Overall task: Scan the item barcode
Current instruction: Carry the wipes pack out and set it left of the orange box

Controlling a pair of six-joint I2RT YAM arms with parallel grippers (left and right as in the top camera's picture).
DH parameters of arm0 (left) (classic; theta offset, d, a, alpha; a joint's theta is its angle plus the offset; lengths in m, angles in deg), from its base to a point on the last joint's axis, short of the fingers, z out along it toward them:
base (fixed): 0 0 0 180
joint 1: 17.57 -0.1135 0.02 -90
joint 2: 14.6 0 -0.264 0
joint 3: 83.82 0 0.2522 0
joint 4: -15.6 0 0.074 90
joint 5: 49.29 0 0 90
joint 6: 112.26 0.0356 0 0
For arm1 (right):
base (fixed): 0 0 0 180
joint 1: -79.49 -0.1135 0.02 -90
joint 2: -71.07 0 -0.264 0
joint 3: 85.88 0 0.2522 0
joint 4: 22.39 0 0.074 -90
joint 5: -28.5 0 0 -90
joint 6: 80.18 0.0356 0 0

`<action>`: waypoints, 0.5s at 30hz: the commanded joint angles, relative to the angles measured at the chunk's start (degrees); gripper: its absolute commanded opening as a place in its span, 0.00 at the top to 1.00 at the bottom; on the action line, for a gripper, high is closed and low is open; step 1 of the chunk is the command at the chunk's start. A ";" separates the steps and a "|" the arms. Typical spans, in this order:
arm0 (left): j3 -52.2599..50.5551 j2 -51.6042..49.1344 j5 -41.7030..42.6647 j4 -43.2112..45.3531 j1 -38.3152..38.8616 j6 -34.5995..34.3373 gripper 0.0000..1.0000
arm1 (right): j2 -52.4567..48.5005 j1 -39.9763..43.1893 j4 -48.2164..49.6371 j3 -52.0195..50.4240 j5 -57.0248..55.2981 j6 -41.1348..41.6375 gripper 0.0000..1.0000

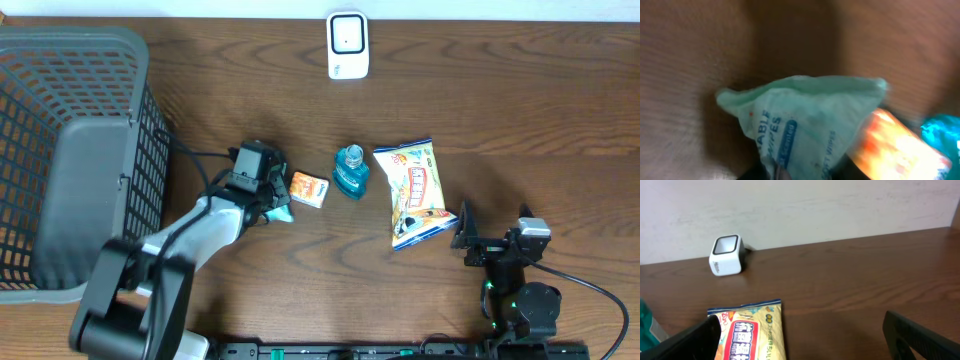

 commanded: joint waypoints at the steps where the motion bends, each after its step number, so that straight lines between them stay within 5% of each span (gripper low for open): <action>1: -0.07 -2.54 -0.76 0.39 0.15 -4.83 0.48 | 0.20 0.17 -0.09 -0.13 -0.50 -0.83 0.01; 4: 0.17 -0.28 0.52 0.35 0.15 -4.79 0.07 | 0.20 0.17 -0.11 -0.13 -0.50 -0.83 0.01; 5: 0.20 1.22 0.92 0.33 0.15 -4.76 0.02 | 0.20 0.17 -0.09 -0.13 -0.50 -0.83 0.01; 15: 0.85 31.26 -2.84 0.85 0.15 8.00 0.02 | 0.20 0.17 -0.11 -0.13 -0.50 -0.83 0.01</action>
